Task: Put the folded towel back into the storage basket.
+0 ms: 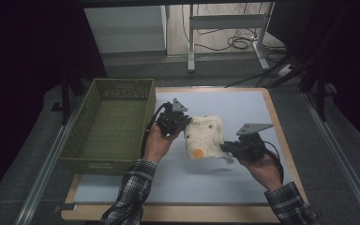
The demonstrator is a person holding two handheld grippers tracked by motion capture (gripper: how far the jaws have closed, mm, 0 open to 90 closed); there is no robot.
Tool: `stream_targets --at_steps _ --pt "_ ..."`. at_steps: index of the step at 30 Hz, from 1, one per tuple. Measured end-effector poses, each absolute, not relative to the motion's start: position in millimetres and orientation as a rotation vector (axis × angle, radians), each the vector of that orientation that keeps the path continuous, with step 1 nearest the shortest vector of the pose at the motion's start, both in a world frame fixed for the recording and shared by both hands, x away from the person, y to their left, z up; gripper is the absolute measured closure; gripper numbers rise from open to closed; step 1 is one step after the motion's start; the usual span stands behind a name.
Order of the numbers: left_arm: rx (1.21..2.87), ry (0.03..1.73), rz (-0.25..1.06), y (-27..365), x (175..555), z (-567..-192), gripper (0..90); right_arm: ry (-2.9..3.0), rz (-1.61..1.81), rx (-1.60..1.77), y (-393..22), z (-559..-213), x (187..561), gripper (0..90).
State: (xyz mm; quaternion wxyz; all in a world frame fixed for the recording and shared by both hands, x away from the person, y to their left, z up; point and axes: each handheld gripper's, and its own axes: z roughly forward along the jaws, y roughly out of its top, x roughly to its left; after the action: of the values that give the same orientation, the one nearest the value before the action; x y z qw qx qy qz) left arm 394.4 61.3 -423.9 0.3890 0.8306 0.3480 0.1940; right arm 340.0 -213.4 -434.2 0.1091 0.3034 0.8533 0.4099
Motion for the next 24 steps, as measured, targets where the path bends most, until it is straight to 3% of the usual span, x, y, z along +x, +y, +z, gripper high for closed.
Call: stream_targets --at_steps 24 --pt "2.075 0.96 0.619 127 395 -383 83.7 2.528 1.258 0.814 -148 -407 360 81.9"
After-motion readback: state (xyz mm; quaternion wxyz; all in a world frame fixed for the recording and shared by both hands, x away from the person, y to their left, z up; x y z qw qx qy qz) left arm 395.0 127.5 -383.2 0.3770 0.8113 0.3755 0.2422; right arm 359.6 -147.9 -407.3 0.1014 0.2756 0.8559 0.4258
